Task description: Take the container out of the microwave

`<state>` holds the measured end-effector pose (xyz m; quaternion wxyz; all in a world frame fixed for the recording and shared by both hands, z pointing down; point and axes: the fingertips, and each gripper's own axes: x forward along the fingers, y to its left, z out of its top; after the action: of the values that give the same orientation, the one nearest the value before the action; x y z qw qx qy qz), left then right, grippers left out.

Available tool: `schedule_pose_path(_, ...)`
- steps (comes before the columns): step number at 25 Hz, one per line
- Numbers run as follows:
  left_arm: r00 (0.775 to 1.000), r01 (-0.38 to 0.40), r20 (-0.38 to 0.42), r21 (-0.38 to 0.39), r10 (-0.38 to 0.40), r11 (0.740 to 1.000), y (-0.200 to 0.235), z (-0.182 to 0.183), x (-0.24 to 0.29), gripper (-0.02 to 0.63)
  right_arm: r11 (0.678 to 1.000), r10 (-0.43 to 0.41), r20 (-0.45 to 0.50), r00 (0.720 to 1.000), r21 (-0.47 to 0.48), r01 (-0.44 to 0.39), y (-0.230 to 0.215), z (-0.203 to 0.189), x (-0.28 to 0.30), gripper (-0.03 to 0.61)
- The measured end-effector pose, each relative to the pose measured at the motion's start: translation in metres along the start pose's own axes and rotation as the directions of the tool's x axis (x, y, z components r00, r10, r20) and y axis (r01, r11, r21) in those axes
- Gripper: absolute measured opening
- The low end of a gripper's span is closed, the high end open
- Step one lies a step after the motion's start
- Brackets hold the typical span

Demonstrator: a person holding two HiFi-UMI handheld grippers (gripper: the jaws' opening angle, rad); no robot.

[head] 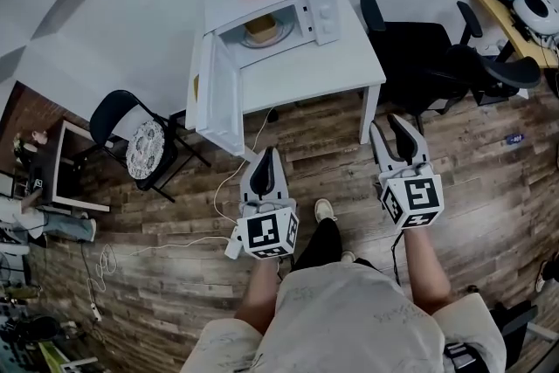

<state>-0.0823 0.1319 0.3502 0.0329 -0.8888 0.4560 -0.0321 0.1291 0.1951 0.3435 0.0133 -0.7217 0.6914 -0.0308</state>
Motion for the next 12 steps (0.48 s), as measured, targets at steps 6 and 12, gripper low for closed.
schedule_pose_path(6, 1.000, -0.008, 0.006, -0.002, 0.008, 1.000, 0.023, 0.001, 0.050, 0.008, 1.000, 0.005, -0.010, 1.000, -0.012, -0.005, -0.007, 0.004, 0.053, 0.152)
schedule_pose_path(12, 1.000, -0.011, 0.003, -0.007, 0.011, 1.000, 0.056, 0.002, 0.109, 0.008, 1.000, 0.013, -0.032, 0.999, -0.028, -0.014, -0.007, 0.010, 0.120, 0.152)
